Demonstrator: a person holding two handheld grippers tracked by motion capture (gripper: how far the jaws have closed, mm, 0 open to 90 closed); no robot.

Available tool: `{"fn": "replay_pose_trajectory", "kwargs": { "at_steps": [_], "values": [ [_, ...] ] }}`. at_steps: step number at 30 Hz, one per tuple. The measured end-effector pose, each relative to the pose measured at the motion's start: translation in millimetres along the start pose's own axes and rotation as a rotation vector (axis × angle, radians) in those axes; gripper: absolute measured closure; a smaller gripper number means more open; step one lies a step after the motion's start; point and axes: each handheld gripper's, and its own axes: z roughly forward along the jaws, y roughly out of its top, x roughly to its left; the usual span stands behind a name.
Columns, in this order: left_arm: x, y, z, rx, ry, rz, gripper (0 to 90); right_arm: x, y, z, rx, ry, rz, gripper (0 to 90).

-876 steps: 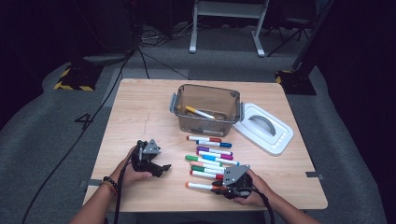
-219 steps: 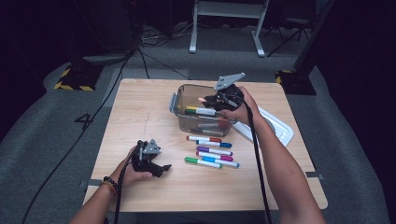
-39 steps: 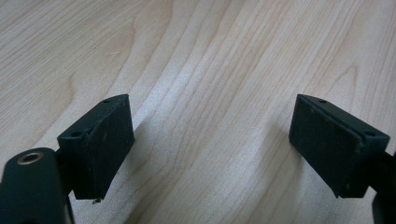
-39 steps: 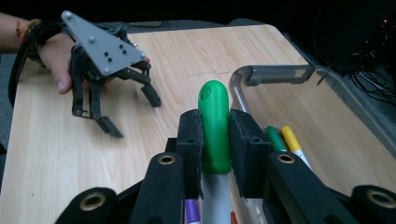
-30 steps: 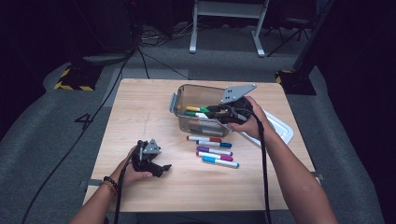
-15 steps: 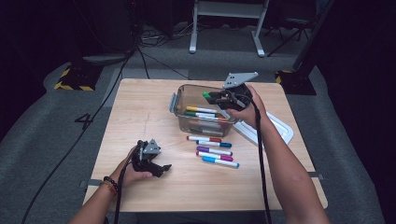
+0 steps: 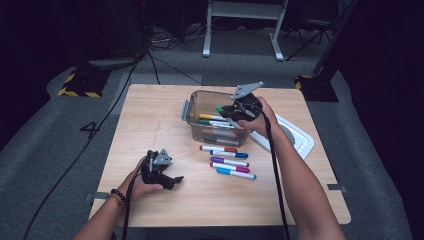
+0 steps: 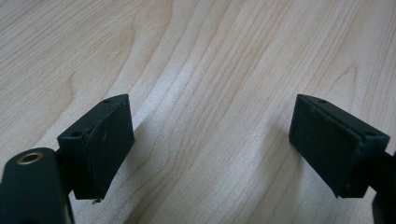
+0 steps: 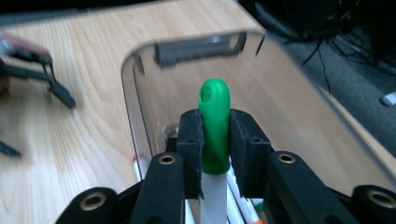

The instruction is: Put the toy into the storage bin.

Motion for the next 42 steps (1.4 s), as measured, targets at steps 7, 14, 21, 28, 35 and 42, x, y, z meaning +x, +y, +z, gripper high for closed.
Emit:
{"fn": "replay_pose_trajectory", "kwargs": {
  "at_steps": [7, 14, 21, 28, 35, 42],
  "values": [
    [0.0, 0.0, 0.0, 0.0, 0.0, 0.0, 14.2, 0.4, -9.2, 9.9, 0.088, 0.024, -0.012, 75.5],
    [0.1, 0.0, 0.0, 0.0, 0.0, 0.0, 14.2, -0.5, -13.0, 27.4, 0.185, 0.021, -0.018, 77.2],
    [0.0, 0.0, 0.0, 0.0, 0.0, 0.0, 14.2, 0.6, -15.6, 32.8, 0.171, 0.016, 0.005, 72.5],
    [0.0, 0.0, 0.0, 0.0, 0.0, 0.0, 14.2, -0.4, -17.1, 26.1, 0.12, -0.003, 0.025, 67.0],
    [0.0, 0.0, 0.0, 0.0, 0.0, 0.0, 14.3, 7.0, -12.9, -1.3, -0.004, -0.023, 0.049, 56.1],
    [0.0, 0.0, 0.0, 0.0, 0.0, 0.0, 14.2, 25.9, -14.2, -34.3, -0.106, -0.012, 0.027, 46.5]
  ]
}}
